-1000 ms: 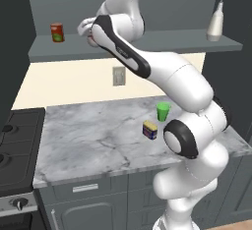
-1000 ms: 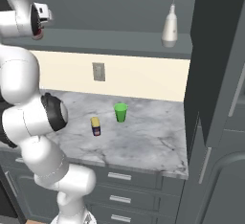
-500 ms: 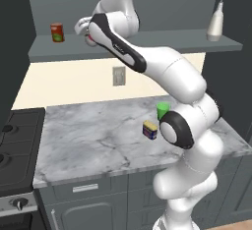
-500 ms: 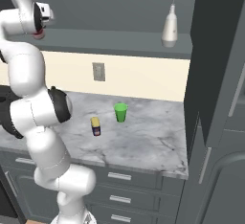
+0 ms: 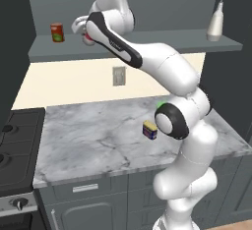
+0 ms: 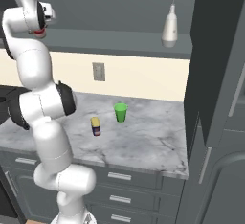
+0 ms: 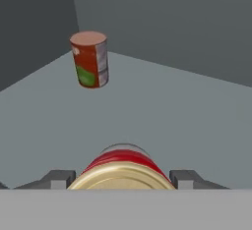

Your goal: Pick the cans from the counter and place them in their designated side in the cabinet.

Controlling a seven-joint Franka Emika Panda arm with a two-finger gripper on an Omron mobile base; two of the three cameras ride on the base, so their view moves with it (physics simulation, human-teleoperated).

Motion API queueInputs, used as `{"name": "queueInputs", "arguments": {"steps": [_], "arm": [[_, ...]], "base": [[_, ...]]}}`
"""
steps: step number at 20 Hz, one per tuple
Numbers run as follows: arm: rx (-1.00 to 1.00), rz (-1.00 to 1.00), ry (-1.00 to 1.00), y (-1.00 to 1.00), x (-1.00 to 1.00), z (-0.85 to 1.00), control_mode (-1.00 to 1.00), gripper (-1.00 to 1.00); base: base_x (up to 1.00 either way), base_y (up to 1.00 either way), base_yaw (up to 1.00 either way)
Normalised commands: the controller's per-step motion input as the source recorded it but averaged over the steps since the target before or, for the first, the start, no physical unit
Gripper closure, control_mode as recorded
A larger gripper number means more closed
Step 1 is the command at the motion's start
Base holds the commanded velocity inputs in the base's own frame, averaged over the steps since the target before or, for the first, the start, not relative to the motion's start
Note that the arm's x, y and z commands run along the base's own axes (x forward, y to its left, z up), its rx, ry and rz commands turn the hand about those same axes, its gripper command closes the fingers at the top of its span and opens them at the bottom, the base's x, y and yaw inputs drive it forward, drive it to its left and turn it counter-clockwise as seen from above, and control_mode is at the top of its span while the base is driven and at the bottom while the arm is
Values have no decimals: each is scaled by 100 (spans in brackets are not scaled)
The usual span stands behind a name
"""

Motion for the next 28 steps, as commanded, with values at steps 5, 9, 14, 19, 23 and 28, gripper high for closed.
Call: {"name": "queueInputs", "arguments": {"steps": [5,9,14,19,23,28], "arm": [[-1,0,3,9,24,0,-100,100],[-2,-1,3,10,24,0,-100,100],[-1,-1,4,9,24,0,-100,100],[-1,-1,4,8,22,0,-100,100],[-1,-1,4,8,22,0,-100,100],[-1,-1,4,8,22,0,-100,100]], "base": [[0,0,0],[0,0,0],[0,0,0],[0,0,0],[0,0,0],[0,0,0]]}}
